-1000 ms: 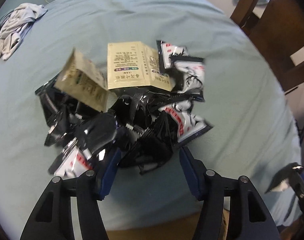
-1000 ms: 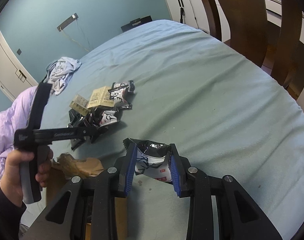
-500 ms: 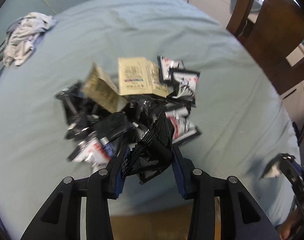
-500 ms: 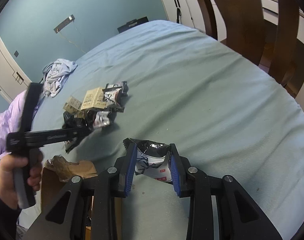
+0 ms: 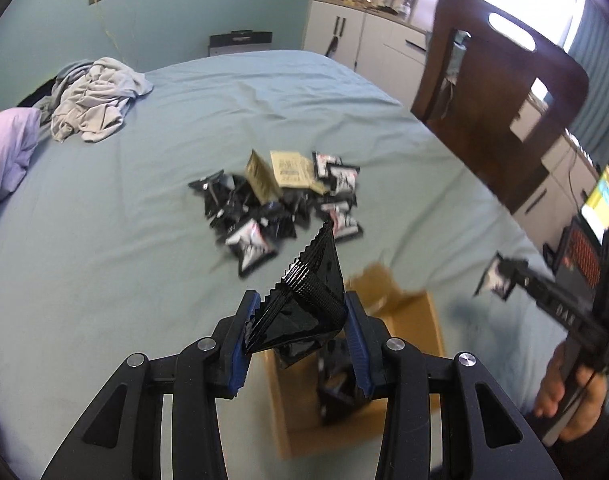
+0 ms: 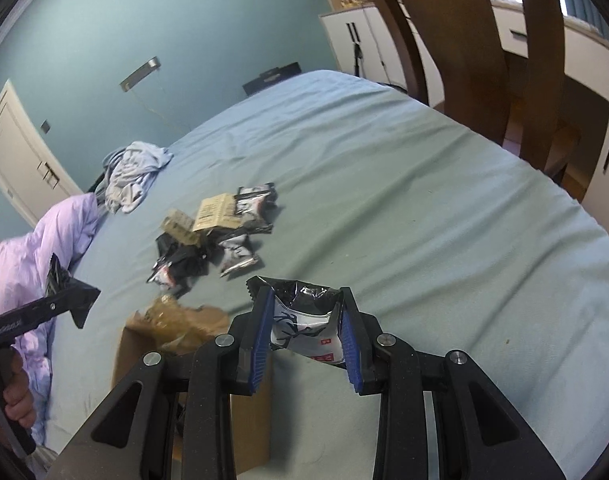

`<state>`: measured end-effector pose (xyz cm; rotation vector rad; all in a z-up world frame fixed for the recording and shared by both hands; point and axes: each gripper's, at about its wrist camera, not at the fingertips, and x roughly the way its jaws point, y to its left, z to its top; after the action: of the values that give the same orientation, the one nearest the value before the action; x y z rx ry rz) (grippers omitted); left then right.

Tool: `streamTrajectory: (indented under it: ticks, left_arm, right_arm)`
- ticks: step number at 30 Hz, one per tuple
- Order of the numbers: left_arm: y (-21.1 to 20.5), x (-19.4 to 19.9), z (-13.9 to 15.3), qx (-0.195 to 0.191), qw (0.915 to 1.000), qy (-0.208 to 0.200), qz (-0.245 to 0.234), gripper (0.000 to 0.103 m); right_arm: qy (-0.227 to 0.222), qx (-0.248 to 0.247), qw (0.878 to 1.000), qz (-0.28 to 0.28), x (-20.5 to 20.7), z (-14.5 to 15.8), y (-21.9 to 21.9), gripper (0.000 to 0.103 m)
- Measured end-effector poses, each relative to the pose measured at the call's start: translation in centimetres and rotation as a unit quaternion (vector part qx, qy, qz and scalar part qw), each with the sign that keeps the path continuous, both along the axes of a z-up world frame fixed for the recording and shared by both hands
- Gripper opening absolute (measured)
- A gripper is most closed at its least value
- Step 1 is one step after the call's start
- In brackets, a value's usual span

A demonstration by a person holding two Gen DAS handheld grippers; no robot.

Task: Organize snacks
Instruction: 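Lower the black packet into the cardboard box and open the left gripper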

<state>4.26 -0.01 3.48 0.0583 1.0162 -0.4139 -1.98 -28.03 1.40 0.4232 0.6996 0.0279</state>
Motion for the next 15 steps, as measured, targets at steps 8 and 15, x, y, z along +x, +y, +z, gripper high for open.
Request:
streamTrajectory:
  ticks: [8, 15]
  left_arm:
    - [-2.5, -3.2, -3.1, 0.051, 0.9966, 0.012, -0.064, 0.041]
    - [-4.4, -2.9, -5.3, 0.074, 0.9924, 0.024, -0.095, 0.041]
  right_arm:
    - [-0.012, -0.012, 0.999, 0.032, -2.7, -0.4, 2.8, 0.030]
    - [-0.018, -0.046, 0.998, 0.048, -2.9, -0.4, 4.6, 0.030]
